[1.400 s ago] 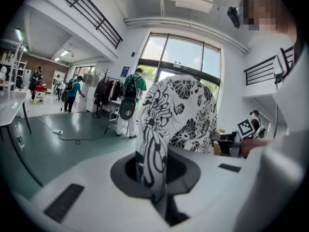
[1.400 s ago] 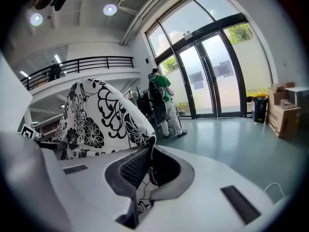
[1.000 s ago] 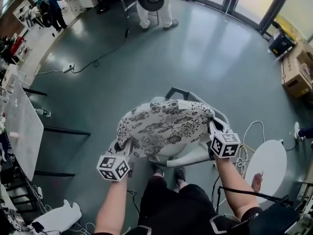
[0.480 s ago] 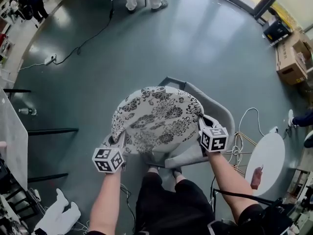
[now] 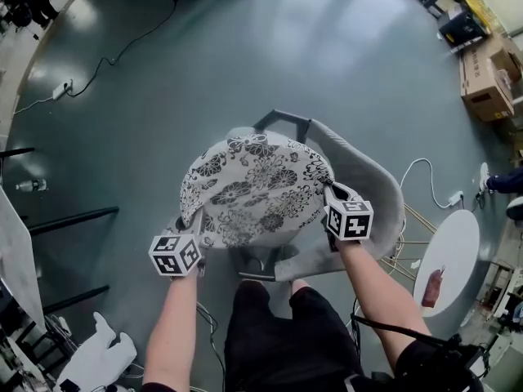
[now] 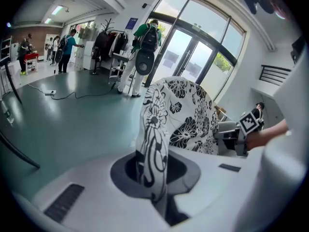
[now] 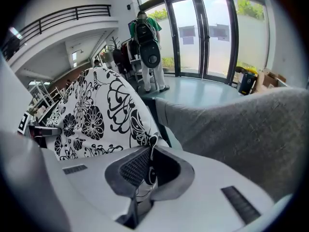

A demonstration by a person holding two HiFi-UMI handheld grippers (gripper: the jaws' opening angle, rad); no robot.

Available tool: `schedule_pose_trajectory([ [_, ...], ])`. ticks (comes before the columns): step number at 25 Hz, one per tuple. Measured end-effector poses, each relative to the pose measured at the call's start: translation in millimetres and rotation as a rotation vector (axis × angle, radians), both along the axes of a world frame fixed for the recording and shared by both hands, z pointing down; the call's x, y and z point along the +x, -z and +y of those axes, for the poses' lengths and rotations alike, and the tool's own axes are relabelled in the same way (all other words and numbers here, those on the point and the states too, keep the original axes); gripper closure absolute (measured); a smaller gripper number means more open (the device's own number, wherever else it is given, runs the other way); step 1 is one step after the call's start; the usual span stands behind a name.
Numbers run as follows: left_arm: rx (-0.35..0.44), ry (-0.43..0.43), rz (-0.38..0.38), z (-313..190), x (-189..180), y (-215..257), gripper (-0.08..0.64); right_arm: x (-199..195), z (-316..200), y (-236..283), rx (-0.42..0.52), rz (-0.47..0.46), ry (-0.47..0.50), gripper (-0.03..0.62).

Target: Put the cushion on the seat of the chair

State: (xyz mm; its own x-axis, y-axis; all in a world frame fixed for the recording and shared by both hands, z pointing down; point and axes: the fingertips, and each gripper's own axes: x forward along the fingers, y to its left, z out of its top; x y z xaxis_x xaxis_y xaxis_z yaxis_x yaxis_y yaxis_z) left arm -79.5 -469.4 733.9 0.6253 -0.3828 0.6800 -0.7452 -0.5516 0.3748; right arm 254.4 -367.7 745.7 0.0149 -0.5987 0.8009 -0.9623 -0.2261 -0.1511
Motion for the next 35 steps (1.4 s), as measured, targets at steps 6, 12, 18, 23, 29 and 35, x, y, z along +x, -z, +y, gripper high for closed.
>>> schedule_pose_trajectory([
  [6, -0.078, -0.040, -0.038, 2.0, 17.6, -50.6, 0.540, 13.5, 9.2, -50.0, -0.107, 0.005, -0.045, 0.574],
  [12, -0.086, -0.101, -0.076, -1.1, 27.5, -83.2, 0.538, 19.7, 14.0, -81.8, -0.173, -0.005, -0.055, 0.573],
  [18, -0.088, -0.139, -0.117, -6.0, 38.7, -116.4, 0.532, 29.6, 13.0, -112.2, -0.234, 0.010, -0.058, 0.574],
  [23, -0.020, -0.178, -0.203, -12.6, 41.0, -138.9, 0.506, 30.0, 16.0, -135.9, -0.260, 0.002, -0.054, 0.574],
  [29, -0.020, -0.164, -0.229, -11.5, 40.2, -161.3, 0.492, 33.6, 16.4, -153.5, -0.280, 0.010, -0.103, 0.574],
  [35, -0.024, -0.153, -0.228, -9.2, 37.1, -176.4, 0.477, 31.1, 17.1, -173.0, -0.279, 0.016, -0.072, 0.573],
])
